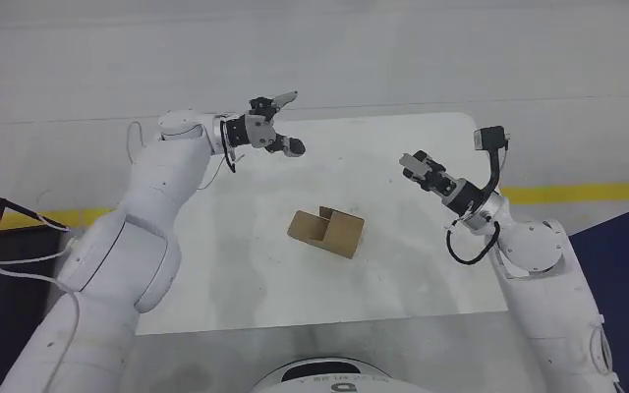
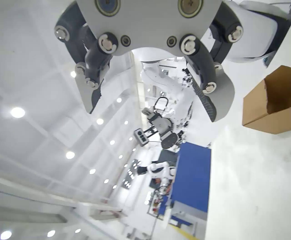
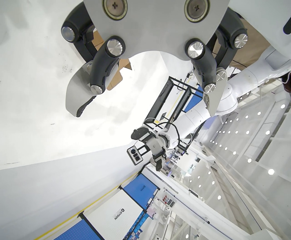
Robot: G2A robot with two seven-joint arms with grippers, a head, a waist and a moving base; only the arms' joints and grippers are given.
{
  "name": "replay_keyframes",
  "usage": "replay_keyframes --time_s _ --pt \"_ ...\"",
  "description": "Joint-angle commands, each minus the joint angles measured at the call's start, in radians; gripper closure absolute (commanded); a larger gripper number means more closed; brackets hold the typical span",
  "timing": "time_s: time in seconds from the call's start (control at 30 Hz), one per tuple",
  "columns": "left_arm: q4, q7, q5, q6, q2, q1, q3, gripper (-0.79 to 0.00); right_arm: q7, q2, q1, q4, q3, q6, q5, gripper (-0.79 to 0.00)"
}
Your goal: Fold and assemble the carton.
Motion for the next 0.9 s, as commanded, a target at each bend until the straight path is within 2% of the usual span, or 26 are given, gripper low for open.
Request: replay_keyframes --time_s 0.0,0.07,0.17,0.3,0.33,0.4,0.5,0.6,0.7,0.8,0.87 --pt "0.022 -0.005 -0.061 -0.005 0.026 0.018 -0.039 -0.785 0.001 0.0 0.0 0.0 0.0 0.0 0.002 -0.785" --pt "0.017 -0.005 -0.117 -0.01 0.057 0.042 -0.078 -0.785 0.001 0.0 0.0 0.0 0.0 0.0 0.002 -0.785" --pt "-0.047 -0.005 -0.181 -0.009 0.109 0.109 -0.127 -0.785 0.001 0.0 0.0 0.0 0.0 0.0 0.002 -0.785" --pt "-0.22 -0.005 -0.287 0.079 0.177 0.257 -0.208 -0.785 0.002 0.0 0.0 -0.001 -0.003 0.001 -0.002 -0.785" --pt "-0.266 -0.005 -0.298 0.097 0.194 0.296 -0.226 -0.785 0.043 0.0 0.012 -0.018 -0.031 -0.033 -0.017 -0.785" --pt "-0.361 -0.005 -0.32 0.126 0.229 0.372 -0.269 -0.785 0.171 0.007 0.078 0.006 -0.079 -0.129 -0.182 -0.785" --pt "-0.497 -0.005 -0.332 0.166 0.28 0.478 -0.348 -0.785 0.256 0.005 0.17 0.045 -0.196 -0.273 -0.382 -0.785" --pt "-0.616 -0.005 -0.312 0.208 0.326 0.558 -0.433 -0.785 0.299 -0.003 0.253 0.079 -0.304 -0.295 -0.588 -0.785" --pt "-0.721 0.001 -0.299 0.227 0.359 0.618 -0.516 -0.785 0.34 -0.013 0.316 0.062 -0.414 -0.303 -0.759 -0.785" --pt "-0.807 0.029 -0.295 0.25 0.377 0.659 -0.573 -0.785 0.389 -0.021 0.365 0.047 -0.503 -0.3 -0.913 -0.785" --pt "-0.807 0.029 -0.295 0.25 0.377 0.659 -0.573 -0.785 0.429 -0.026 0.395 0.05 -0.551 -0.307 -0.952 -0.785"
